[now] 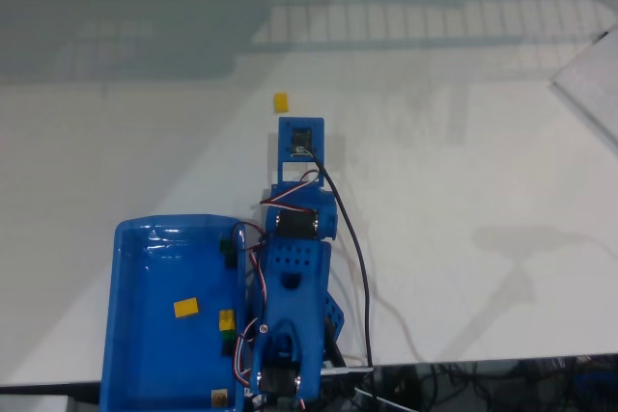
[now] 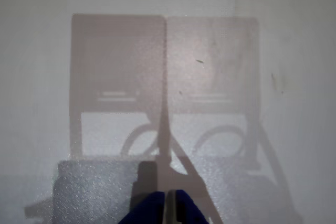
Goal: Pick up all the lego then put into the bin
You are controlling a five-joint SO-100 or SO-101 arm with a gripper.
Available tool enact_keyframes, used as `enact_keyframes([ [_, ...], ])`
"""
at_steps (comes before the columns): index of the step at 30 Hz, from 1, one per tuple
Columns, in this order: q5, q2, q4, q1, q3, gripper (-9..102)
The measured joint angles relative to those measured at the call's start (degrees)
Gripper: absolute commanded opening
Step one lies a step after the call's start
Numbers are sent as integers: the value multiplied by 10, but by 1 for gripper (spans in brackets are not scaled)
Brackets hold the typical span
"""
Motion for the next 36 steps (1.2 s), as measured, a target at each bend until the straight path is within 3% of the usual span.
enact_keyframes([
  [33,0,0,0,-4,0,0],
  [36,-13,0,-1,-5,0,12],
])
